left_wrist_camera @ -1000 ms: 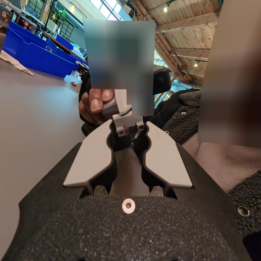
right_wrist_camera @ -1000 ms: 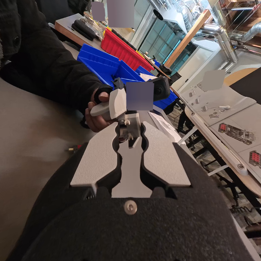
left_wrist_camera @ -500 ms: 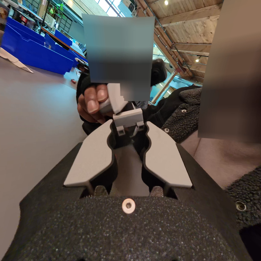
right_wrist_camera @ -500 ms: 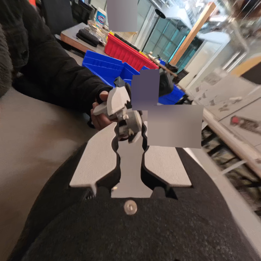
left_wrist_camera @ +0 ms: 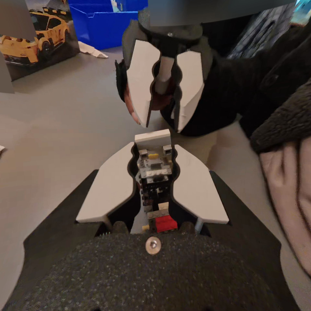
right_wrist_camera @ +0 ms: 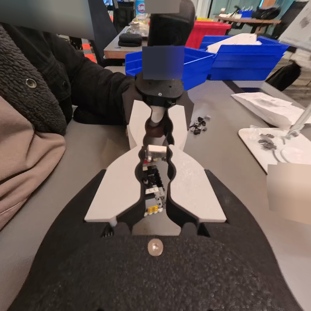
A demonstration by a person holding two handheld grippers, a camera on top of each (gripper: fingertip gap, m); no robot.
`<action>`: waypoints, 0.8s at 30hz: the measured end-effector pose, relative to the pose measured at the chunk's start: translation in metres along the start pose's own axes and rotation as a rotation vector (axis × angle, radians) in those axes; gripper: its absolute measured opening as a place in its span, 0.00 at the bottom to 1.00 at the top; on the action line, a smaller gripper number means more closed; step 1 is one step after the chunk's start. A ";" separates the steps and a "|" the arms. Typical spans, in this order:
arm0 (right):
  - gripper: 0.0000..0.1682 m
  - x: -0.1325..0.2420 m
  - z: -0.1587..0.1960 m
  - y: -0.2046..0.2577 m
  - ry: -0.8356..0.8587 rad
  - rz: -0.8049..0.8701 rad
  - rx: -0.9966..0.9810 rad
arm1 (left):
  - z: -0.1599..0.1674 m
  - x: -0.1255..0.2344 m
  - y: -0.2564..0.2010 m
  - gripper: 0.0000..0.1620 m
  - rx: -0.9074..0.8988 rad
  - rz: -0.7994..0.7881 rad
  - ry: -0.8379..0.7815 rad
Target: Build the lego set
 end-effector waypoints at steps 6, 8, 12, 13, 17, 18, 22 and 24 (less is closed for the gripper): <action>0.19 -0.007 0.009 0.005 0.056 -0.033 -0.015 | 0.007 -0.006 -0.002 0.23 -0.128 -0.062 0.054; 0.18 -0.007 0.008 0.006 0.057 -0.035 -0.004 | 0.008 -0.007 -0.004 0.23 -0.150 -0.055 0.059; 0.20 -0.007 0.010 0.006 0.064 -0.037 0.000 | 0.009 -0.007 -0.006 0.23 -0.180 -0.056 0.067; 0.23 -0.008 0.011 0.006 0.071 -0.039 -0.004 | 0.009 -0.008 -0.007 0.23 -0.199 -0.055 0.068; 0.19 -0.008 0.011 0.012 0.078 -0.067 0.026 | 0.011 -0.009 -0.008 0.23 -0.207 -0.051 0.081; 0.19 -0.008 0.010 0.012 0.076 -0.063 0.033 | 0.011 -0.009 -0.009 0.23 -0.205 -0.045 0.076; 0.19 -0.007 0.009 0.013 0.079 -0.068 0.048 | 0.010 -0.009 -0.010 0.23 -0.214 -0.042 0.068; 0.19 -0.006 0.008 0.012 0.071 -0.061 0.045 | 0.008 -0.009 -0.010 0.23 -0.174 -0.029 0.054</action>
Point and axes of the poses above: each gripper's, where its closed fingertips meet, x back along the fingers, z out of its underside, y = z × x across the jaws, the point moved 2 cm from there along x, back along the fingers, and after that the axes turned 11 degrees about x, right-handed, at the moved point
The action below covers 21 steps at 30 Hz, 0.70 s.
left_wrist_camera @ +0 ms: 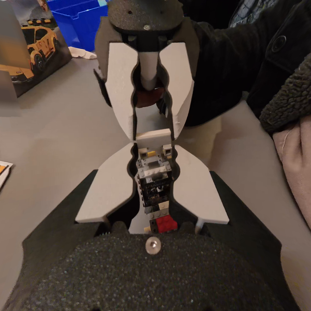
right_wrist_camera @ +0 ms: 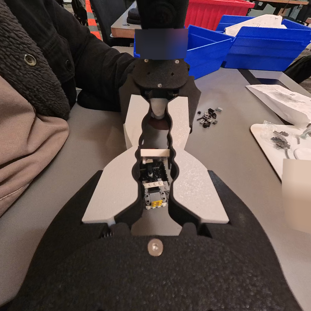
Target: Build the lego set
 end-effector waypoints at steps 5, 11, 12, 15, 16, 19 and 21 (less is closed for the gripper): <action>0.19 0.005 0.000 -0.006 -0.011 0.028 -0.013 | -0.006 0.005 0.004 0.29 0.048 -0.004 -0.027; 0.19 0.011 0.004 -0.011 0.010 0.052 -0.014 | 0.005 0.014 0.016 0.32 0.048 -0.063 0.068; 0.19 0.012 0.006 -0.011 0.027 0.052 -0.012 | 0.008 0.017 0.018 0.32 0.049 -0.078 0.100; 0.19 0.019 0.021 -0.009 0.141 0.037 -0.002 | 0.016 0.027 0.020 0.32 0.060 -0.108 0.178; 0.19 0.022 0.026 -0.007 0.192 0.029 0.014 | 0.019 0.029 0.019 0.32 0.066 -0.114 0.197; 0.19 0.024 0.031 0.003 0.282 -0.021 0.037 | 0.025 0.029 0.017 0.30 0.056 -0.126 0.220; 0.19 0.021 0.036 0.008 0.354 -0.048 0.060 | 0.030 0.027 0.014 0.30 0.053 -0.126 0.236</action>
Point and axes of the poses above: each gripper's, where its closed fingertips meet, x back along the fingers, z out of its underside, y = z × x across the jaws, the point moved 2 cm from there along x, back along the fingers, and after that the axes turned 11 degrees about x, right-handed, at the moved point
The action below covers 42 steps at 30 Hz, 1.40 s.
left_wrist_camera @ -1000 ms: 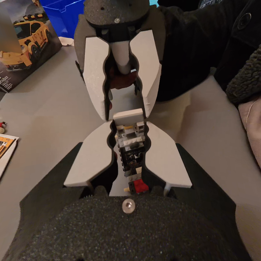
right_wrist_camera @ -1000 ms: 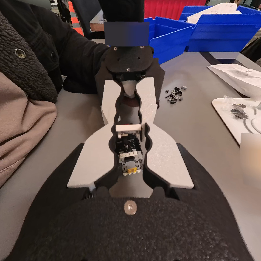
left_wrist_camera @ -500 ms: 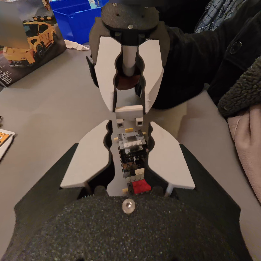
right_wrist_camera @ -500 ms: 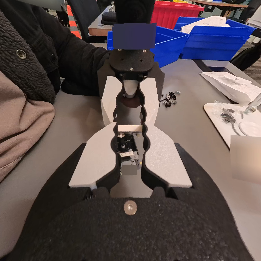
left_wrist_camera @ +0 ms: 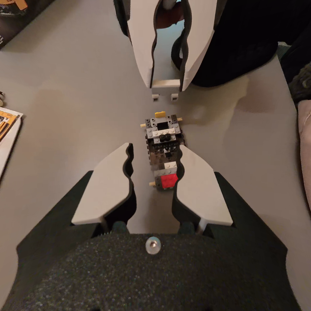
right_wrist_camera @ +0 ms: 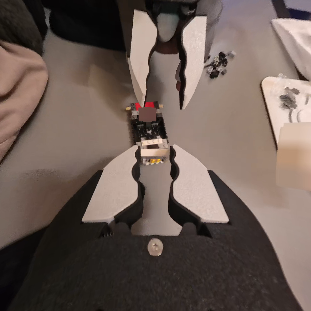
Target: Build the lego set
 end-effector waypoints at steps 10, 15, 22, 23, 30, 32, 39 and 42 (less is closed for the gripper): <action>0.19 -0.018 0.012 0.004 0.201 -0.068 0.077 | 0.002 -0.017 -0.010 0.26 0.035 0.032 -0.030; 0.19 -0.021 0.013 0.003 0.364 -0.130 0.159 | 0.007 -0.022 -0.009 0.25 0.016 0.013 0.009; 0.19 -0.032 0.011 0.003 0.628 -0.274 0.272 | 0.010 -0.016 -0.003 0.24 0.020 0.004 0.013; 0.19 -0.034 0.012 0.002 0.661 -0.282 0.284 | 0.011 -0.013 0.000 0.24 0.022 0.001 0.013; 0.19 -0.044 0.012 0.001 0.794 -0.337 0.307 | 0.014 0.007 0.016 0.21 0.056 -0.038 -0.024; 0.19 -0.046 0.012 0.002 0.812 -0.346 0.313 | 0.015 0.010 0.018 0.21 0.067 -0.045 -0.036; 0.19 -0.052 0.016 0.004 0.806 -0.346 0.301 | 0.017 0.011 0.019 0.22 0.074 -0.045 -0.039; 0.20 -0.052 0.016 0.003 0.776 -0.336 0.279 | 0.018 0.009 0.019 0.22 0.075 -0.043 -0.033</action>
Point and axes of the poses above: each gripper's, where its closed fingertips meet, x back along the fingers, z out of its underside, y = z × x across the jaws, the point moved 2 cm from there along x, back along the fingers, and after that the axes turned 11 degrees about x, right-handed, at the moved point
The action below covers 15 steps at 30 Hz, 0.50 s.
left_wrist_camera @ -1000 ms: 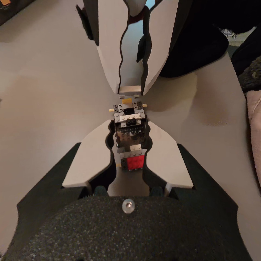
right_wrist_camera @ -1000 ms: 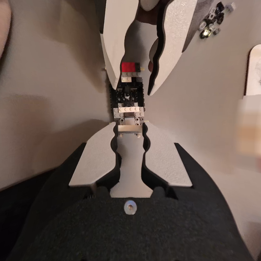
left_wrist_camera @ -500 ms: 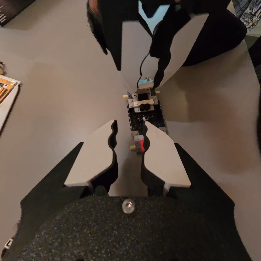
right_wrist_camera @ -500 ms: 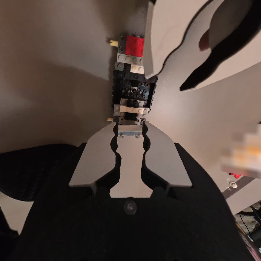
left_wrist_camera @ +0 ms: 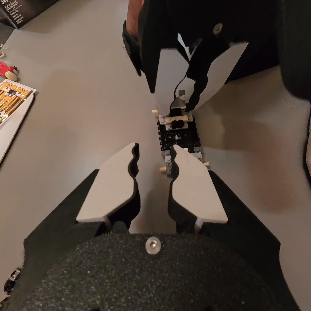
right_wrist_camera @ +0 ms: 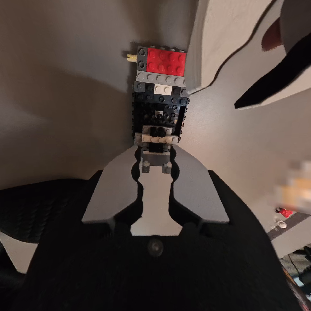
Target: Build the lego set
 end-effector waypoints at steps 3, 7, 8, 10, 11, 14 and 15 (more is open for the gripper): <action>0.23 0.006 0.000 -0.003 -0.059 0.028 -0.022 | 0.000 0.000 0.000 0.22 0.001 -0.001 -0.003; 0.23 0.029 0.004 -0.012 -0.238 0.116 -0.100 | -0.001 0.001 0.001 0.22 0.003 -0.001 -0.010; 0.23 0.037 0.008 -0.013 -0.291 0.139 -0.130 | -0.001 0.001 0.001 0.22 0.003 -0.001 -0.012; 0.23 0.048 0.017 -0.014 -0.381 0.192 -0.179 | -0.001 0.000 0.000 0.22 0.002 0.001 -0.012; 0.23 0.052 0.021 -0.013 -0.424 0.216 -0.199 | -0.001 0.000 0.000 0.22 0.001 0.003 -0.013; 0.25 0.054 0.034 -0.006 -0.518 0.272 -0.254 | -0.002 -0.001 -0.002 0.22 0.002 0.014 -0.021; 0.26 0.051 0.037 -0.003 -0.534 0.278 -0.266 | -0.003 -0.001 -0.003 0.22 0.004 0.020 -0.023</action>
Point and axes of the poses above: each gripper's, where its closed fingertips meet, x back along the fingers, z out of its underside, y = z × x across the jaws, the point moved 2 cm from there along x, back along the fingers, and after that the axes turned 11 degrees about x, right-handed, at the moved point
